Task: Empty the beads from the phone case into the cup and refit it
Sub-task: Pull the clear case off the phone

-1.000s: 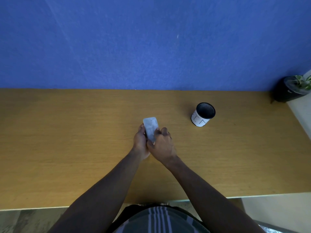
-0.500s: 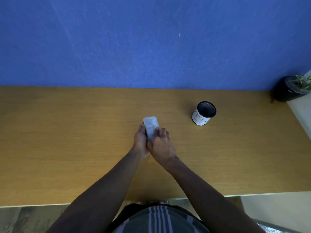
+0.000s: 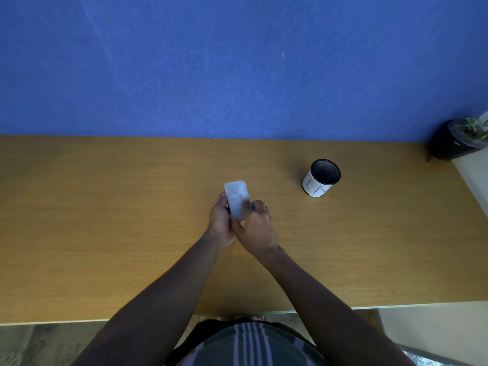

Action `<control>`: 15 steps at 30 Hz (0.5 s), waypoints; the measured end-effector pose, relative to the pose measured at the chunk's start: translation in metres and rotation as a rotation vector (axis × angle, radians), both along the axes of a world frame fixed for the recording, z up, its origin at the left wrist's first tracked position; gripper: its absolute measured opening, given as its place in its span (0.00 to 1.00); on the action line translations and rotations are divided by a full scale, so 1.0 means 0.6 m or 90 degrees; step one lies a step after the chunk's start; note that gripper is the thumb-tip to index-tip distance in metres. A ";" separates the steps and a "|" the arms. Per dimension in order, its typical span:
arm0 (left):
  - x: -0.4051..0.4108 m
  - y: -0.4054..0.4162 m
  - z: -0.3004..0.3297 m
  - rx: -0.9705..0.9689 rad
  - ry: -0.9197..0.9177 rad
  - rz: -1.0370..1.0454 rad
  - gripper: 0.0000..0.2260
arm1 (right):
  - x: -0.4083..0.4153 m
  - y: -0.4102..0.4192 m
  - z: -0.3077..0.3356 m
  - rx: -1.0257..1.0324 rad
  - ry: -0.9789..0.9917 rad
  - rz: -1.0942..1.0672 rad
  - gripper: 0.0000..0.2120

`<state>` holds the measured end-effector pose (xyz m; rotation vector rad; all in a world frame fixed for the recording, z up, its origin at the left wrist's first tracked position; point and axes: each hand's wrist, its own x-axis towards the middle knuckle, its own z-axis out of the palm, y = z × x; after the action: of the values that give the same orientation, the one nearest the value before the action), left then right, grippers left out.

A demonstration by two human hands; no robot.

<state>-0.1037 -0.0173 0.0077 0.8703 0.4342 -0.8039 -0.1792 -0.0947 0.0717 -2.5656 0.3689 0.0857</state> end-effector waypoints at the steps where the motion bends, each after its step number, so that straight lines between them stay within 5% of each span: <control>1: 0.000 0.000 0.001 0.000 -0.009 0.000 0.27 | 0.000 -0.004 0.000 0.036 -0.023 -0.021 0.28; 5: 0.003 0.001 0.002 -0.009 -0.036 0.007 0.23 | -0.004 -0.020 0.007 0.200 -0.114 -0.145 0.10; 15: -0.003 -0.008 0.018 0.012 -0.052 -0.001 0.25 | 0.009 -0.051 0.013 0.423 -0.001 -0.341 0.05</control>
<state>-0.1055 -0.0223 0.0188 0.9186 0.3689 -0.7642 -0.1740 -0.1255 0.0795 -1.7524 0.8511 0.0049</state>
